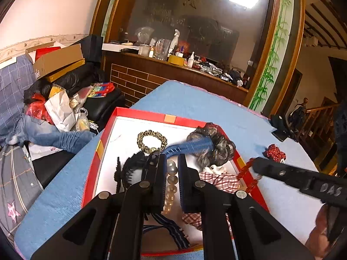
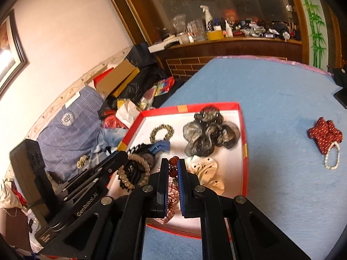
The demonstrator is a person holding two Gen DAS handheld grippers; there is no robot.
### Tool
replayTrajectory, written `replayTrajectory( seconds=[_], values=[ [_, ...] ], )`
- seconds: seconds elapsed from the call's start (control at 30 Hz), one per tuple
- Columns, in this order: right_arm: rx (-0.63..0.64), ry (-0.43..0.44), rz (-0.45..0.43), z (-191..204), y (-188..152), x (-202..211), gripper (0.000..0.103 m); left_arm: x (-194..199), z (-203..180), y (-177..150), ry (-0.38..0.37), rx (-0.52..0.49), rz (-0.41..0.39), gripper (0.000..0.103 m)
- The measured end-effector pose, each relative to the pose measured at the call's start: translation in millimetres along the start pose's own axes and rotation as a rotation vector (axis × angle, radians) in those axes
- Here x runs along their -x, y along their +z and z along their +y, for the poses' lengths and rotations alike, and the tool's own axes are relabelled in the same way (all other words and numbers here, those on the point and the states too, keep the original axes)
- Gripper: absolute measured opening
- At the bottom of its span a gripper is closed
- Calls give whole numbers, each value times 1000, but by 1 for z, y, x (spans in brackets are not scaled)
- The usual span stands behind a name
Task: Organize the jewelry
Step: 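Lower the bracelets into the red box and open both grippers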
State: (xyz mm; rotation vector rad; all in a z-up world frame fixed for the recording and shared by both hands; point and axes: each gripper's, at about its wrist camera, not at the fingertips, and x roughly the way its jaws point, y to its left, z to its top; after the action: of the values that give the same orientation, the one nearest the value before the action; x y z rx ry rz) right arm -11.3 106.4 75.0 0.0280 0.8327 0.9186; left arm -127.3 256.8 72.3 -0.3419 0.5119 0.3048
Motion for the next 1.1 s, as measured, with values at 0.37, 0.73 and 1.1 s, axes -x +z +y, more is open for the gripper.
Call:
replayTrajectory(
  seconds=[0.37, 0.73, 1.1],
  values=[
    [-39, -37, 88, -23, -15, -37, 8, -17, -9, -9, 7, -20, 54, 9],
    [-30, -52, 110, -26, -24, -43, 9, -21, -14, -9, 38, -40, 67, 9],
    [-30, -63, 125, -28, -27, -47, 9, -25, -12, -10, 38, -34, 87, 9]
  ],
)
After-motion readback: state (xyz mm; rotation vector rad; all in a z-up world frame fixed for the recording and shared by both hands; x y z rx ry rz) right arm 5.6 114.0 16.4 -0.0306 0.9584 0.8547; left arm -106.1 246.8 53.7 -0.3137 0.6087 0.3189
